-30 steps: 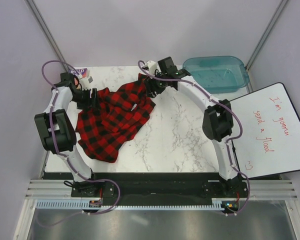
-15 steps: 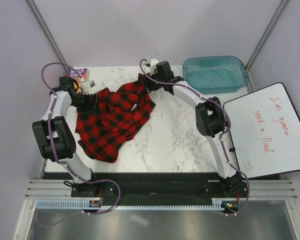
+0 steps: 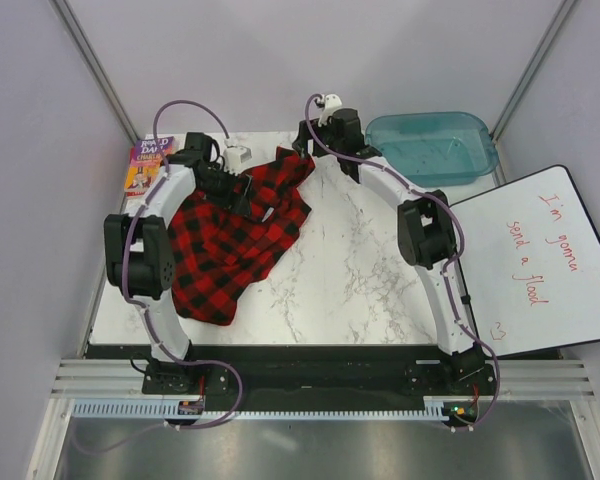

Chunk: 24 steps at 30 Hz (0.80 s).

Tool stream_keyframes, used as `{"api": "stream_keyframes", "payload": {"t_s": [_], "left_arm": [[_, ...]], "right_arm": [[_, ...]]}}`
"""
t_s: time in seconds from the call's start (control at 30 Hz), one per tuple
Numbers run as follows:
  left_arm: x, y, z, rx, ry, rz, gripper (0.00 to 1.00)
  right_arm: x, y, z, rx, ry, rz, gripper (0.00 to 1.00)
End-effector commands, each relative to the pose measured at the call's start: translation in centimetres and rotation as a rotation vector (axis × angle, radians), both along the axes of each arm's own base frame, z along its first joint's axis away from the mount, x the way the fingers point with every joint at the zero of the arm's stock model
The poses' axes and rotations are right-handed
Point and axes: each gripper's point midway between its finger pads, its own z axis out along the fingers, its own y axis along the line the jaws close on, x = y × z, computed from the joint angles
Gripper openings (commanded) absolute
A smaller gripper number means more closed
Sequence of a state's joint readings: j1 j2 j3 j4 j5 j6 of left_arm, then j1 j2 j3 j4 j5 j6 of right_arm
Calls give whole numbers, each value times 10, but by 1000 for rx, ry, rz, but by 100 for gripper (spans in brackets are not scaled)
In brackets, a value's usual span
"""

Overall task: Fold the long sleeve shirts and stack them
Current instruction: Flatten the shirt out

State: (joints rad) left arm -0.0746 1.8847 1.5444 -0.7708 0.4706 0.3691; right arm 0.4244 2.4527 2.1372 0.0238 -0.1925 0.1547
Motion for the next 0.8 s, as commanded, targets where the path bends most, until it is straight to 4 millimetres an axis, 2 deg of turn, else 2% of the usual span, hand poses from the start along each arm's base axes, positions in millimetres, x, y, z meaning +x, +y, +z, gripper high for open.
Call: {"api": "stream_keyframes", "payload": {"t_s": [0.0,0.1,0.2,0.23,0.27,0.3,0.33,0.37,0.4,0.43,0.47,0.5,0.53,0.57,0.6,0.63,0.67,0.7,0.73,0.77], "left_arm": [[34,16,-7,66,-28,109,85],[38,18,-9,81,-29,116,81],[39,19,-8,86,-35,117,63],[40,19,-5,86,-43,117,47],[40,18,-3,83,-49,112,37],[41,17,0,79,-60,107,26],[42,17,4,73,-67,109,6],[43,15,14,61,-89,106,2],[45,12,23,42,-108,100,2],[45,8,31,22,-125,89,2],[42,2,46,-13,-149,68,2],[42,-1,57,-34,-172,56,2],[39,-5,67,-56,-189,41,2],[33,-11,85,-92,-220,19,2],[29,-14,92,-107,-233,7,2],[25,-16,97,-118,-243,-13,2],[15,-20,99,-128,-261,-65,2],[7,-22,97,-131,-263,-107,21],[0,-23,93,-118,-269,-140,34],[-9,-22,79,-96,-267,-193,43]], "right_arm": [[4,16,-5,97,18,45,86],[0,21,-19,116,58,73,84],[-3,23,-30,123,88,85,79],[-4,22,-33,123,97,84,75],[-3,20,-31,124,95,81,70],[-6,22,-31,128,101,91,56],[-5,18,-29,129,100,88,50],[-6,18,-19,136,89,92,45],[-9,16,-19,130,91,91,34],[-11,15,-15,129,88,96,29],[-14,14,2,132,66,103,24],[-20,11,-3,118,76,110,11],[-24,9,19,124,48,113,4],[-28,7,26,124,42,115,0],[-34,2,20,110,54,115,0],[-40,-2,42,114,24,112,0],[-43,-5,47,110,17,108,0],[-49,-9,41,100,31,105,0],[-54,-13,57,101,7,107,0],[-57,-15,60,94,4,102,0]]}}
